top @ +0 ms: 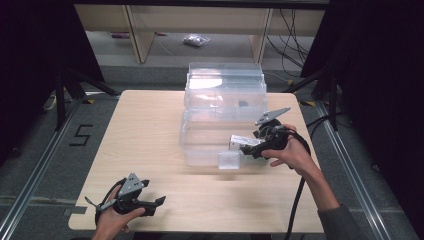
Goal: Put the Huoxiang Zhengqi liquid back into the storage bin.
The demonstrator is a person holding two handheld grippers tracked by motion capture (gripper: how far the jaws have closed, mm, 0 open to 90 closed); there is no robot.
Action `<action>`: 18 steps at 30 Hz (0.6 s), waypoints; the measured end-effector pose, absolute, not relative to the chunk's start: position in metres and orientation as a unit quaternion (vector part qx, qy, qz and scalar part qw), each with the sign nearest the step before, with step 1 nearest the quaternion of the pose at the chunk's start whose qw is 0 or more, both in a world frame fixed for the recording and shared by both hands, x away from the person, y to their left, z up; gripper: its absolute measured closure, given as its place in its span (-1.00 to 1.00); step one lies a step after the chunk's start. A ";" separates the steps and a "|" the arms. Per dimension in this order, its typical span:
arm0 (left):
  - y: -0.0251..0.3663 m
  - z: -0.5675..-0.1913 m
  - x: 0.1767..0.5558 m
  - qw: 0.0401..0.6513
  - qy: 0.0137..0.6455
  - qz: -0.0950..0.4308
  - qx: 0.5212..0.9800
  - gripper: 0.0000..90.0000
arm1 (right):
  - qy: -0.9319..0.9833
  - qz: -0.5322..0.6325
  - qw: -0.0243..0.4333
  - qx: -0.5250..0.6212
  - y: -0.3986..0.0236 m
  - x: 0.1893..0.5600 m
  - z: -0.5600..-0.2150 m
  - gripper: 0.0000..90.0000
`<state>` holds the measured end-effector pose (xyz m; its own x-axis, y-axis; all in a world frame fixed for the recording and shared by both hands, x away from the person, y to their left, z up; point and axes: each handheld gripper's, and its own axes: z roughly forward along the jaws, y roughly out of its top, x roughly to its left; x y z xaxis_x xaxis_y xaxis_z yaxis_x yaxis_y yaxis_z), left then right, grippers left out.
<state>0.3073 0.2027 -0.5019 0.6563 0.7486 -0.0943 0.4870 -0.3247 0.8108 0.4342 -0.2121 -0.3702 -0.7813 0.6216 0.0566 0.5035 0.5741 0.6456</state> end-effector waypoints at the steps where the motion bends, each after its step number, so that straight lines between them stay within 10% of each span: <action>1: 0.203 -0.502 0.307 0.435 0.387 0.151 0.799 -0.65 | 0.884 0.337 0.088 0.311 -0.213 0.434 -0.372 -0.52; 18: 0.203 -0.502 0.307 0.432 0.386 0.151 0.801 -0.65 | 0.879 0.350 0.098 0.308 -0.209 0.409 -0.384 -0.53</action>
